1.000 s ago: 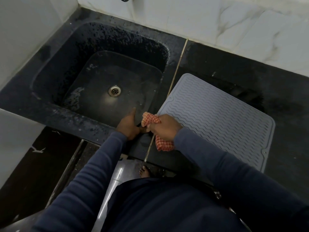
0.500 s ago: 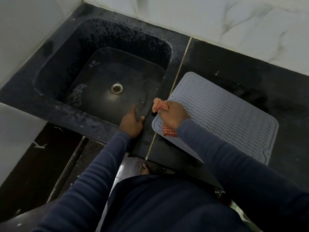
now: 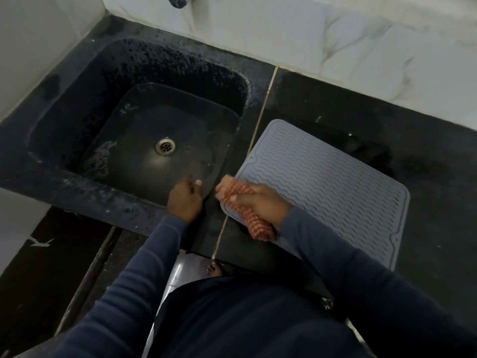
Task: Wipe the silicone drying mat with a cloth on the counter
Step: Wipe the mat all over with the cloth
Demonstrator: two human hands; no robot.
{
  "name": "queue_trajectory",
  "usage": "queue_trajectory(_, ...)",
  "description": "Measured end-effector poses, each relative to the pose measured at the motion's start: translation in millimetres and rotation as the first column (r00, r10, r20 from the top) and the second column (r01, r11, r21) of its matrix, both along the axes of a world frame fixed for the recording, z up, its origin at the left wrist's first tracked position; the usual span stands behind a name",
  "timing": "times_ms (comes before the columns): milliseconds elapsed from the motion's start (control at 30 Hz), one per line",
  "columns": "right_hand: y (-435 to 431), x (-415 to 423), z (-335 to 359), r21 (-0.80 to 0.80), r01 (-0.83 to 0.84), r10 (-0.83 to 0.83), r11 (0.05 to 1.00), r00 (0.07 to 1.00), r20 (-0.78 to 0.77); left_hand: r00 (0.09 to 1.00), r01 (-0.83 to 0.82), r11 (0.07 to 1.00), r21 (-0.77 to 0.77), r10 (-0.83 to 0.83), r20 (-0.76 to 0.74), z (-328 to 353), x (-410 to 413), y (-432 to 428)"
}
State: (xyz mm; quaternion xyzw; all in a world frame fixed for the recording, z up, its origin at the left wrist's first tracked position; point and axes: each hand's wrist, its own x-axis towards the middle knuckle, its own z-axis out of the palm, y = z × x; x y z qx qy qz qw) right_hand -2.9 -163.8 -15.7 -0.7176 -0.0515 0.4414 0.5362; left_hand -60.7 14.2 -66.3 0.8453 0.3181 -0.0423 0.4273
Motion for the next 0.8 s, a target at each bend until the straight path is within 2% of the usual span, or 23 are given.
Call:
queue_trajectory(33,-8.3,11.9,1.3,0.046,0.103,-0.101,0.994,0.994,-0.035,0.998,0.008,0.998,0.06,-0.011,0.057,1.5,2.7,-4.7)
queue_trajectory(100,-21.2,38.8,1.1,0.031,0.308,-0.305,0.951,0.95,-0.07,0.98,0.06,0.987,0.152,-0.088,0.179,6.6,9.2,-20.7)
queue_trajectory(167,-30.1,70.3,-0.4,-0.073,0.437,-0.438,0.897,0.899,0.0,0.936,0.204,0.961,0.189,-0.248,0.252,10.4,23.8,-45.6)
queue_trajectory(200,-32.3,87.6,-1.4,-0.144,0.437,-0.428,0.888,0.899,0.092,0.903,0.294,0.933,0.209,-0.343,0.26,10.8,34.2,-59.3)
queue_trajectory(267,-32.4,114.0,-0.9,-0.289,0.365,-0.279,0.885,0.913,0.299,0.836,0.44,0.857,0.27,-0.5,0.224,10.8,52.4,-84.9)
queue_trajectory(333,-25.7,131.6,-0.2,-0.374,0.188,-0.008,0.908,0.901,0.433,0.811,0.509,0.824,0.249,-0.556,0.179,5.3,66.9,-101.1)
queue_trajectory(400,-17.4,140.2,-1.6,-0.512,-0.011,0.313,0.859,0.803,0.508,0.809,0.528,0.803,0.276,-0.574,0.124,-6.4,75.8,-106.4)
queue_trajectory(500,-13.0,144.3,-10.1,-0.664,-0.152,0.594,0.732,0.62,0.513,0.796,0.518,0.763,0.386,-0.596,0.109,-20.9,77.3,-104.9)
queue_trajectory(733,-15.8,161.9,-9.7,-0.787,-0.248,0.817,0.565,0.306,0.489,0.803,0.498,0.766,0.406,-0.584,0.119,-30.1,78.1,-107.7)
queue_trajectory(767,-15.1,166.2,-8.7,-0.786,-0.23,0.812,0.574,0.279,0.512,0.805,0.499,0.766,0.406,-0.583,0.11,-30.2,77.5,-107.5)
queue_trajectory(800,-15.0,169.7,-5.4,-0.791,-0.207,0.808,0.576,0.291,0.512,0.804,0.503,0.762,0.408,-0.586,0.103,-31.1,76.5,-108.0)
